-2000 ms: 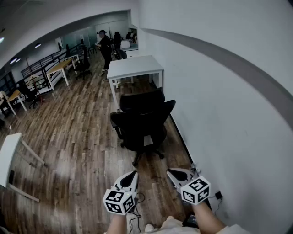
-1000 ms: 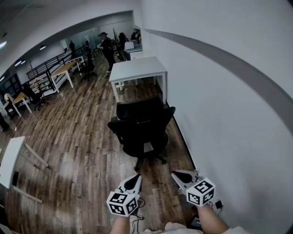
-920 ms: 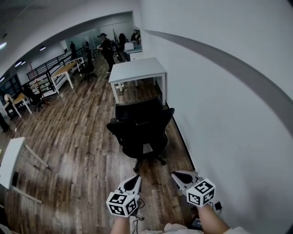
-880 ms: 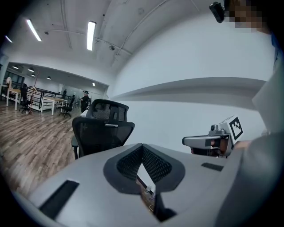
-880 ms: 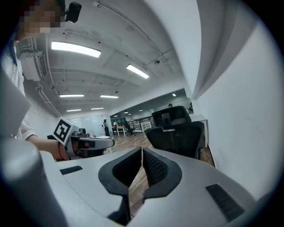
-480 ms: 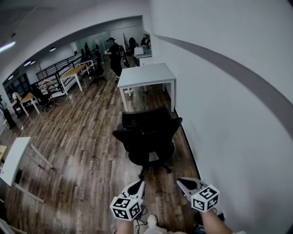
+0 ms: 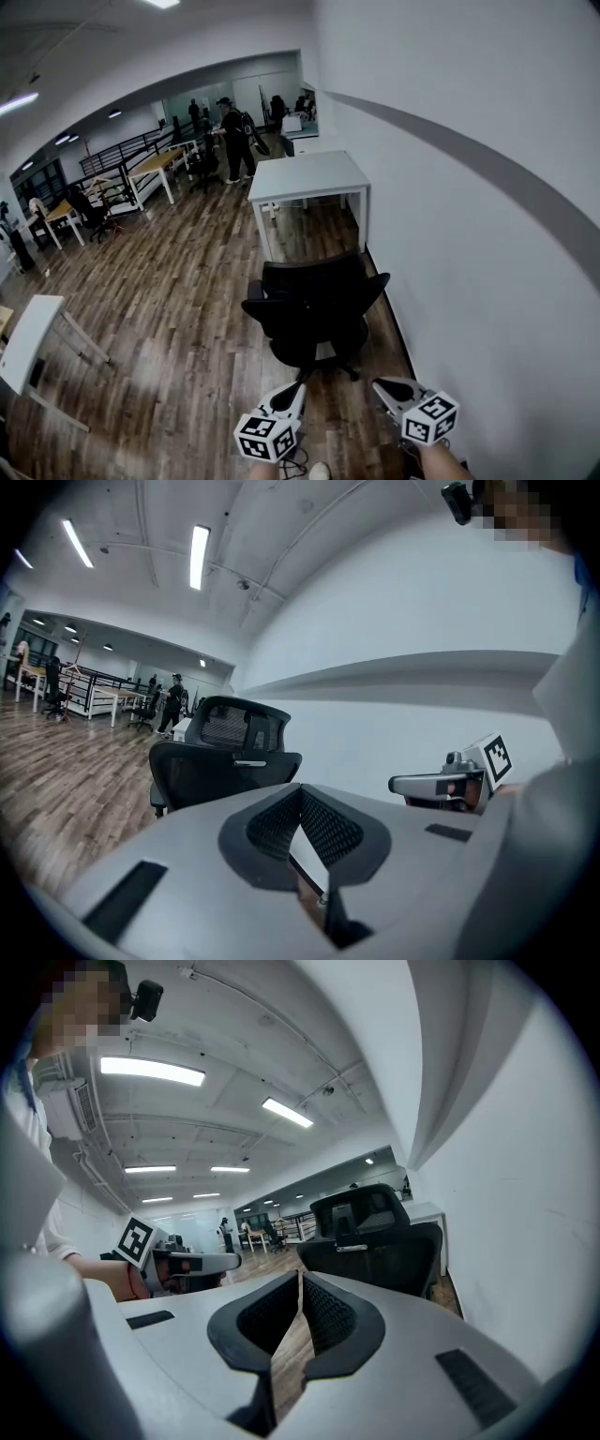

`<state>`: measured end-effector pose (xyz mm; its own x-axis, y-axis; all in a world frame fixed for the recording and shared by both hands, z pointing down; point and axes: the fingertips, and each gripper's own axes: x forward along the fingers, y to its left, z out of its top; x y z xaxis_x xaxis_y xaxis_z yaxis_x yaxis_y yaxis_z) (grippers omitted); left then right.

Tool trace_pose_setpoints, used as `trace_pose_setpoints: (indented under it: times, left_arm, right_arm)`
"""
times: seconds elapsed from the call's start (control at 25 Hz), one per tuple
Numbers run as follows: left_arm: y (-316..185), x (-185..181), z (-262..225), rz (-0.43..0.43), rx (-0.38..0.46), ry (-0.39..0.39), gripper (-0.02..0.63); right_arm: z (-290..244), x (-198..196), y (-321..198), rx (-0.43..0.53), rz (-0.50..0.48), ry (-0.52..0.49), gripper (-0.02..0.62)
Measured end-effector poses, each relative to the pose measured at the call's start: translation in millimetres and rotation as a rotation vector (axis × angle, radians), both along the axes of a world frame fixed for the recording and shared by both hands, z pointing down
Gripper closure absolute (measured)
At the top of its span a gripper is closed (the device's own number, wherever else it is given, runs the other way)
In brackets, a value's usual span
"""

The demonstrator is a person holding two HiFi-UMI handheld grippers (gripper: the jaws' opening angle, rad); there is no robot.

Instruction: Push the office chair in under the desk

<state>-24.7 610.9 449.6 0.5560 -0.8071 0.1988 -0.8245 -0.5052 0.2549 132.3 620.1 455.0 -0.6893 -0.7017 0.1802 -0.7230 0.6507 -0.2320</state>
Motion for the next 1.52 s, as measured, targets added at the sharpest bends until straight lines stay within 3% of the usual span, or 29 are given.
trace_pose_setpoints:
  times: [0.68, 1.16, 1.52]
  left_arm:
    - [-83, -66, 0, 0.003, -0.005, 0.052, 0.604]
    - [-128, -67, 12, 0.059, -0.02, 0.043, 0.604]
    - [-180, -65, 12, 0.041, -0.025, -0.002, 0.603]
  right_arm:
    - [0, -41, -79, -0.021, 0.048, 0.013, 0.56]
    - [17, -37, -121, -0.064, 0.066, 0.019, 0.558]
    - [13, -35, -186, -0.05, -0.022, 0.038, 0.558]
